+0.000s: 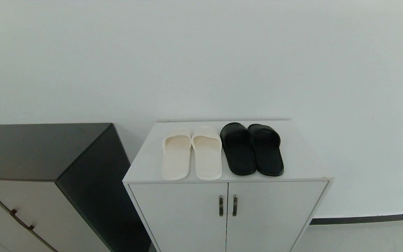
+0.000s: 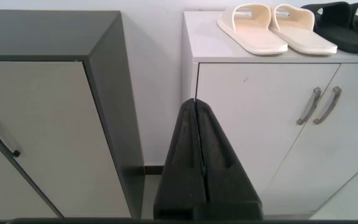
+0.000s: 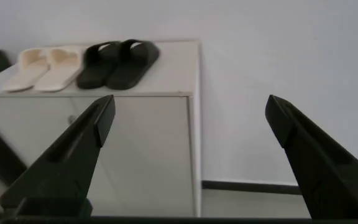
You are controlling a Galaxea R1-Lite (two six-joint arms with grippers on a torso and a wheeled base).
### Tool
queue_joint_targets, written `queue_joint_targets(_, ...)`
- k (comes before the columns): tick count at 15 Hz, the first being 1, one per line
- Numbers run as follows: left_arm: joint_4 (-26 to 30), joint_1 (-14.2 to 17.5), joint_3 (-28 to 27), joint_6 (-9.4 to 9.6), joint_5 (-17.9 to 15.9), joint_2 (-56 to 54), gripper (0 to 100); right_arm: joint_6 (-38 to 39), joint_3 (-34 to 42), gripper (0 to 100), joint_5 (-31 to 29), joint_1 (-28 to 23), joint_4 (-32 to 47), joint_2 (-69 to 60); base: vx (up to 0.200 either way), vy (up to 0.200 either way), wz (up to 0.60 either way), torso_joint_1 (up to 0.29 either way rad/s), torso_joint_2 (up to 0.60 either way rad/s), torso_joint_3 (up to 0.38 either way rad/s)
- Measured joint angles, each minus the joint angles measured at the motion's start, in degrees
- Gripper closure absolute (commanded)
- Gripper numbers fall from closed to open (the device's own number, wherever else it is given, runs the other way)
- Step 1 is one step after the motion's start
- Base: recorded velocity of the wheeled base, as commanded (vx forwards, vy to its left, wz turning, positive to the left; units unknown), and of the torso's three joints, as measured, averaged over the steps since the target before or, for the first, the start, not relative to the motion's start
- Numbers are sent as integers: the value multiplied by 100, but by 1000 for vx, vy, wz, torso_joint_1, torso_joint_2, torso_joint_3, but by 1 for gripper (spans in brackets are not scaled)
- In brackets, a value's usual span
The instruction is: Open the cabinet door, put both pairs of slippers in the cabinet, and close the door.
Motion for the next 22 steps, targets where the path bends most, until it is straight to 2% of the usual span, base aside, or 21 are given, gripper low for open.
queue_joint_targets(2, 0, 0, 0, 9, -4, 0, 100, 99, -450, 0, 578, 46, 18, 926, 0, 0, 0, 0, 0, 0)
queue_joint_targets(4, 2, 0, 0, 18, -12, 0, 100, 169, -703, 0, 951, 200, -445, 2144, 0, 0, 0, 0, 0, 0)
queue_joint_targets(7, 5, 0, 0, 16, -33, 0, 100, 236, -896, 0, 892, 805, -1438, 3856, 0, 0, 0, 0, 0, 0)
queue_joint_targets(10, 7, 0, 0, 16, -48, 0, 100, 424, -1090, 0, -13, 2108, -2311, 5202, 0, 0, 0, 0, 0, 0)
queue_joint_targets(13, 7, -2, 0, 18, -48, 0, 100, 877, -1723, 0, -953, 2940, -2621, 6345, 0, 0, 0, 0, 0, 0)
queue_joint_targets(15, 12, 2, 0, 18, -48, 0, 100, 1175, -2177, 0, -1703, 3261, -2799, 7018, 0, 0, 0, 0, 0, 0)
queue_joint_targets(18, 17, 0, 0, 20, -48, 0, 100, 1375, -2694, 0, -2459, 3646, -3447, 8024, 0, 0, 0, 0, 0, 0)
queue_joint_targets(22, 10, 0, 0, 18, -48, 0, 100, 1385, -3368, 0, -2806, 3874, -3711, 9071, 0, 0, 0, 0, 0, 0)
